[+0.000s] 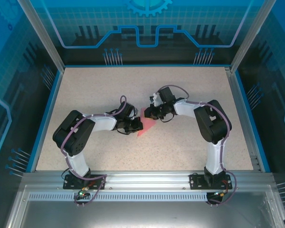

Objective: Fold a paper plane with a square sheet of paper (pick it up from the middle)
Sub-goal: Fourth fold the wing at the center of the table.

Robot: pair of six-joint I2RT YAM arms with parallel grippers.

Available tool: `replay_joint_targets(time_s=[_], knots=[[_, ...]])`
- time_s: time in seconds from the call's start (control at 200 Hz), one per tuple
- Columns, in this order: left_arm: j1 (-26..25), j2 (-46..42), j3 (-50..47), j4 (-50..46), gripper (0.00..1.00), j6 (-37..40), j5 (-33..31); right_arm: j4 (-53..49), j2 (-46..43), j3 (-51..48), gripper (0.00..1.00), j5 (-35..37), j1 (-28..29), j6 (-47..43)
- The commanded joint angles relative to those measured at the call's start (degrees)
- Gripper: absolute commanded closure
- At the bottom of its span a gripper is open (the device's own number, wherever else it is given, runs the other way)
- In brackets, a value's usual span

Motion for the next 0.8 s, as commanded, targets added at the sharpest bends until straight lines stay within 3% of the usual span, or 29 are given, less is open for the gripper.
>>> replay_joint_targets(time_s=[0.0, 0.795], knots=[[0.48, 1.67, -0.85, -7.65, 1.00, 1.99, -4.06, 1.07, 3.00, 0.10, 0.89, 0.29, 0.85, 0.26], [0.43, 2.16, -3.91, -7.67, 1.00, 2.96, -4.58, -6.34, 10.21, 8.90, 0.88, 7.50, -7.69, -2.98]])
